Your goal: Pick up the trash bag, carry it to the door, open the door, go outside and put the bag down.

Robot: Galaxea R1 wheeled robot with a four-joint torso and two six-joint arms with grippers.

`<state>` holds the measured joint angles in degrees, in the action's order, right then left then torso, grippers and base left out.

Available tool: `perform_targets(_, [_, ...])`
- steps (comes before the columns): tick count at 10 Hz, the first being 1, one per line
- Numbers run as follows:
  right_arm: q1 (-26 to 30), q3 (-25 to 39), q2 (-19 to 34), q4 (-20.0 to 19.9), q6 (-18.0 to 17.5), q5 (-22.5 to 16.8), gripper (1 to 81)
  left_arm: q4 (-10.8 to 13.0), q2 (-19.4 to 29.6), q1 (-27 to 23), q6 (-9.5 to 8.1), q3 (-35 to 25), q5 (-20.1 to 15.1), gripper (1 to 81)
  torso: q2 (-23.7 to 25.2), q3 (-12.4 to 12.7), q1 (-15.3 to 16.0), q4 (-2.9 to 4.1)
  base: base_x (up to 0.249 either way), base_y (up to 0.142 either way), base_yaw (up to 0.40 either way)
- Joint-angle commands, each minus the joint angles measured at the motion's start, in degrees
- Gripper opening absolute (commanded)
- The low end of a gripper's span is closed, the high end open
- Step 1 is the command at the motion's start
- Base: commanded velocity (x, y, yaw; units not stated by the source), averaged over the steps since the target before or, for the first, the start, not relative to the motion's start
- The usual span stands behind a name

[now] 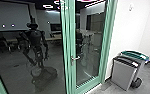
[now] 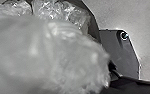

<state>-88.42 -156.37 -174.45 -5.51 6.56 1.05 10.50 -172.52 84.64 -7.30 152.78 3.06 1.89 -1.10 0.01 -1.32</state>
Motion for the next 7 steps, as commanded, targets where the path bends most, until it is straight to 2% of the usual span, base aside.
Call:
perform_targets(1, [2.7, 0.3, -0.2, -0.1, 0.4, -3.2, 81.1, 0.7, 0.1, -3.2, 0.27, -0.2, -2.3, 1.0, 0.0, 0.0, 0.0, 0.0, 0.134, 0.0, 0.0])
perform_targets(3, [2.8, 0.5, -0.2, -0.1, 0.5, -3.2, 81.1, 0.7, 0.0, -3.2, 0.27, -0.2, -2.3, 1.0, 0.0, 0.0, 0.0, 0.0, 0.134, 0.0, 0.0])
perform_targets(7, [2.8, 0.2, -0.2, -0.1, 0.5, -3.2, 81.1, 0.7, 0.0, -3.2, 0.27, -0.2, -2.3, 1.0, 0.0, 0.0, 0.0, 0.0, 0.134, -0.065, 0.0])
